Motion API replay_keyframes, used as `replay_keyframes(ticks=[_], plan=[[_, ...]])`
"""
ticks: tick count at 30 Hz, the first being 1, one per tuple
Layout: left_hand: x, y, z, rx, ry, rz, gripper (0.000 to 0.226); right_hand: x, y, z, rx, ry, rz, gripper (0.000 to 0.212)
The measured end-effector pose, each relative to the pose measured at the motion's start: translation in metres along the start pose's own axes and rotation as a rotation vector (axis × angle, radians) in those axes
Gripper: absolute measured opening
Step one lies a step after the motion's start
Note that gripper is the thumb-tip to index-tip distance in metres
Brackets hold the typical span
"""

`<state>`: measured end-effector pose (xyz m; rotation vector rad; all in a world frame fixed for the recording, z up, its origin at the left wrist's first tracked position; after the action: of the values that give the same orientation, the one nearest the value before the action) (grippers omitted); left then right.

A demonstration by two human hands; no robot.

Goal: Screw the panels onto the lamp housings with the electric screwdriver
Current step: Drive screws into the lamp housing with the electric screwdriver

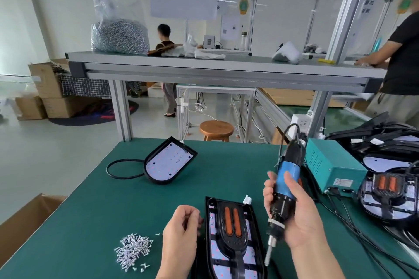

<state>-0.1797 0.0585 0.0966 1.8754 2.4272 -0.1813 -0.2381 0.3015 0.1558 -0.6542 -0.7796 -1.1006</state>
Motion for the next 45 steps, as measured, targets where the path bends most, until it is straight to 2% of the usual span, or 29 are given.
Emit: replay_keyframes(ticks=[4,6,12,15,18,21,24,32,45], plan=[[-0.001,-0.001,0.001,-0.001,-0.009,-0.002,0.022,0.027,-0.006,-0.007,-0.068,-0.264,0.219,0.06],[-0.002,-0.001,0.002,-0.001,0.013,-0.011,0.022,0.034,-0.008,-0.009,-0.105,-0.33,0.252,0.062],[-0.013,0.008,-0.007,0.02,0.037,-0.077,0.027,0.004,-0.016,-0.007,-0.246,-0.303,0.042,0.034],[-0.011,0.021,-0.035,0.126,-0.106,-0.105,0.034,-0.011,-0.014,0.005,-0.328,-0.276,-0.027,0.034],[0.005,0.033,-0.067,0.23,-0.297,-0.06,0.029,-0.017,-0.012,0.015,-0.382,-0.286,-0.063,0.026],[0.022,0.039,-0.082,0.261,-0.463,-0.008,0.023,-0.022,-0.012,0.011,-0.376,-0.366,-0.098,0.025],[0.034,0.041,-0.085,0.267,-0.526,0.01,0.018,-0.027,-0.012,0.008,-0.371,-0.441,-0.14,0.028],[0.047,0.038,-0.081,0.161,-0.47,0.056,0.019,-0.027,-0.012,0.005,-0.377,-0.427,-0.166,0.027],[0.047,0.036,-0.081,0.116,-0.341,0.137,0.03,-0.023,-0.017,-0.006,-0.34,-0.365,-0.14,0.024]])
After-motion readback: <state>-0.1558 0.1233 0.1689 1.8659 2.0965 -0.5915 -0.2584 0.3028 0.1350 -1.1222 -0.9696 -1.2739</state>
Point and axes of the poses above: each hand's wrist, its own y-axis away from the middle knuckle, its own x-axis out of the palm, z = x × y, the point moved 9 cm from there along -y, towards the middle knuckle, and after that the axes turned 14 degrees about z, right-handed, at the moved point
